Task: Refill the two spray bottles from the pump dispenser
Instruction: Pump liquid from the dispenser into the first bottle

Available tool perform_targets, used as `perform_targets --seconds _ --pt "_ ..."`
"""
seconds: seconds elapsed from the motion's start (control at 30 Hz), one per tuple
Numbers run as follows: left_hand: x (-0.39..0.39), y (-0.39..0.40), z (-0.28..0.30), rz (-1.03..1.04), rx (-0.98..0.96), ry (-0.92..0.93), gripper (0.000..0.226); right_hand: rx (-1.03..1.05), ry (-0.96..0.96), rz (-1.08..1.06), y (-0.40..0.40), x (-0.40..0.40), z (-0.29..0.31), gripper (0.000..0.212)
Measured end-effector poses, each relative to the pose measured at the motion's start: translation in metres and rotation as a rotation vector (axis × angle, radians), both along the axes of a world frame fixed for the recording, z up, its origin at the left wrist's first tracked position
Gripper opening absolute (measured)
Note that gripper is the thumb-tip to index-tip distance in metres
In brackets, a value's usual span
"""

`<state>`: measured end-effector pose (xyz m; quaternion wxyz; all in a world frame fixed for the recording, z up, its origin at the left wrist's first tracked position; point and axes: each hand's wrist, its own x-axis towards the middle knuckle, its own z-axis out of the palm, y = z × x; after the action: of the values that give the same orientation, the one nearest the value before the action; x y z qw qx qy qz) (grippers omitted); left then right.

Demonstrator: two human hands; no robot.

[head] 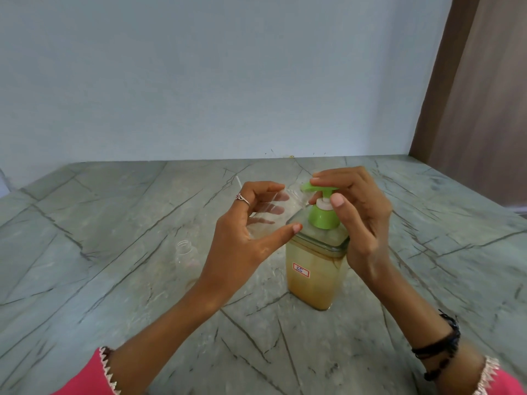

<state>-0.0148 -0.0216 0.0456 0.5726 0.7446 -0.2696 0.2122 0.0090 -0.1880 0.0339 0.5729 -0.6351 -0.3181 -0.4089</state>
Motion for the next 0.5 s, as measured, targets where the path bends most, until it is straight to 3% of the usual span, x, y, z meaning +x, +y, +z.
perform_targets --seconds 0.5 --pt "-0.0003 0.0002 -0.0043 0.042 -0.028 -0.034 0.047 0.043 -0.003 -0.017 0.0034 0.0003 0.0028 0.021"
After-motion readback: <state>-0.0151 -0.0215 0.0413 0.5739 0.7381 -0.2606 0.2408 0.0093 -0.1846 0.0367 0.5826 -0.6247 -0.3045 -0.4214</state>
